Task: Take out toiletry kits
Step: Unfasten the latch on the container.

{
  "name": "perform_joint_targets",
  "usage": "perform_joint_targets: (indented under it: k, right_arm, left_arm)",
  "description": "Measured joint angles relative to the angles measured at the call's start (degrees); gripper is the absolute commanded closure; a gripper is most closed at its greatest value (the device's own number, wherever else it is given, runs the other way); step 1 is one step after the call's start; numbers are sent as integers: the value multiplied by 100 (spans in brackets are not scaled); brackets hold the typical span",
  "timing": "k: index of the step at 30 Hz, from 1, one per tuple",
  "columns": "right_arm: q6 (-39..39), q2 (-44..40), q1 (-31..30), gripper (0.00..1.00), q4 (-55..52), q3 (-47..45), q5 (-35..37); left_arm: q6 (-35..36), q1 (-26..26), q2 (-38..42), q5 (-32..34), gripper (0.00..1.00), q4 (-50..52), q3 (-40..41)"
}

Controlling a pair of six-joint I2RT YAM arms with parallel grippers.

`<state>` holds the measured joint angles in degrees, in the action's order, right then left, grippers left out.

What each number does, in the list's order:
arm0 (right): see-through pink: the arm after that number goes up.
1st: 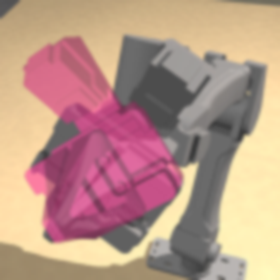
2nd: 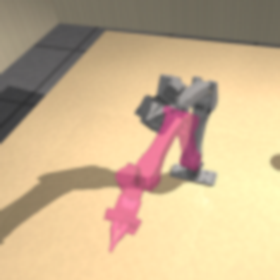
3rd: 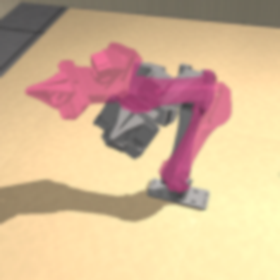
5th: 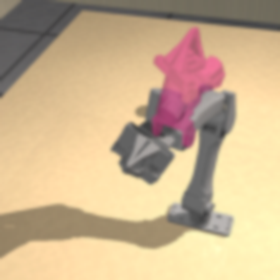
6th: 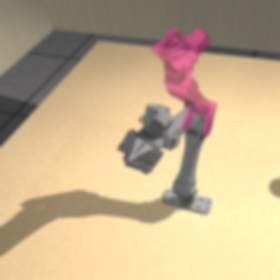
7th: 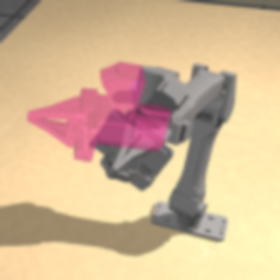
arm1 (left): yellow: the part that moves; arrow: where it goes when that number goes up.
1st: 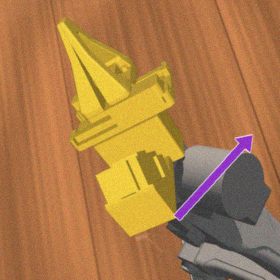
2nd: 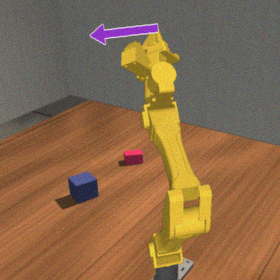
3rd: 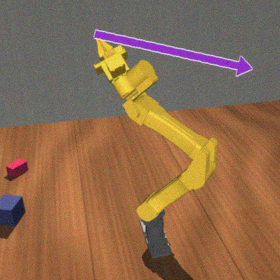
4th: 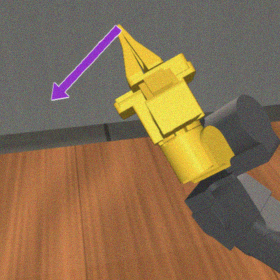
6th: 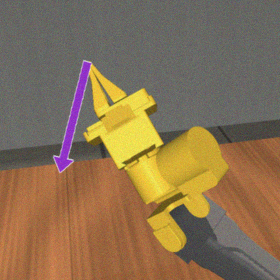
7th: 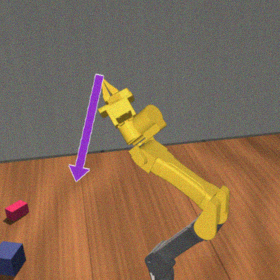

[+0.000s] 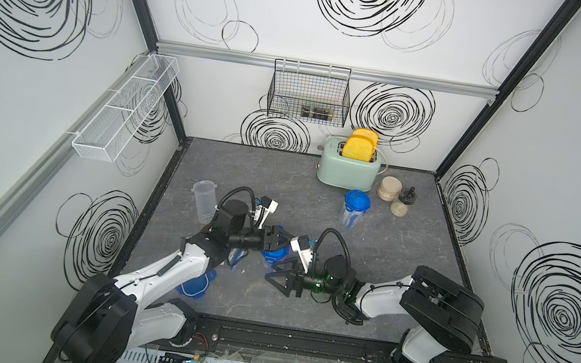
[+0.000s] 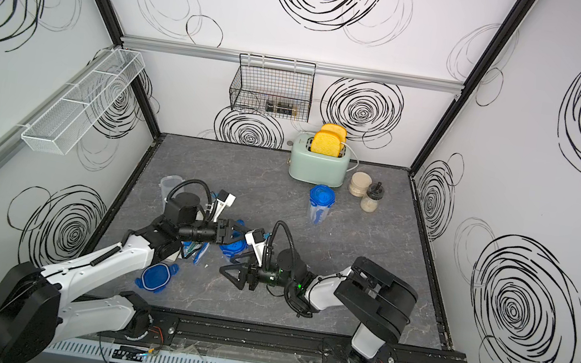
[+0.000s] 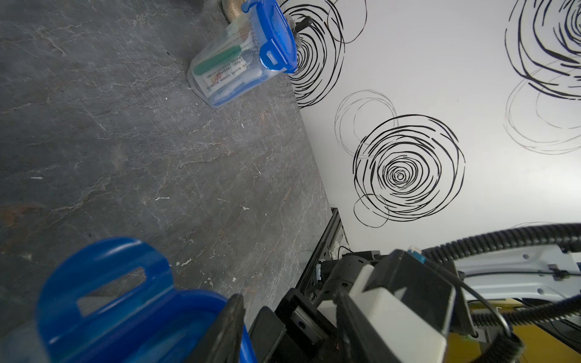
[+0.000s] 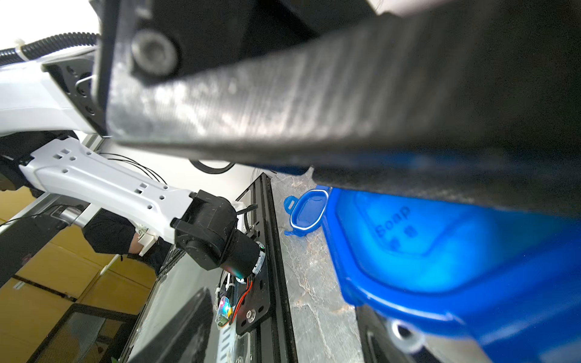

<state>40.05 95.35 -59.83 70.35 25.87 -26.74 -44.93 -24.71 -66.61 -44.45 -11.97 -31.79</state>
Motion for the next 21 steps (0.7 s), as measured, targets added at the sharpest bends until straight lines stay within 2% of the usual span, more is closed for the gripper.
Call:
perform_joint_targets:
  k: [10,15,21]
  right_arm:
    - [-90,68,219,27,140,0,-706]
    - [-42,122,212,27,437,4,-1174]
    - [-79,101,188,27,944,188,-1381]
  left_arm:
    - [-39,-15,-2,-9,48,-46,20]
    - [-50,-33,-4,-33,48,-50,20]
    - [-57,-81,-9,-55,48,-66,28]
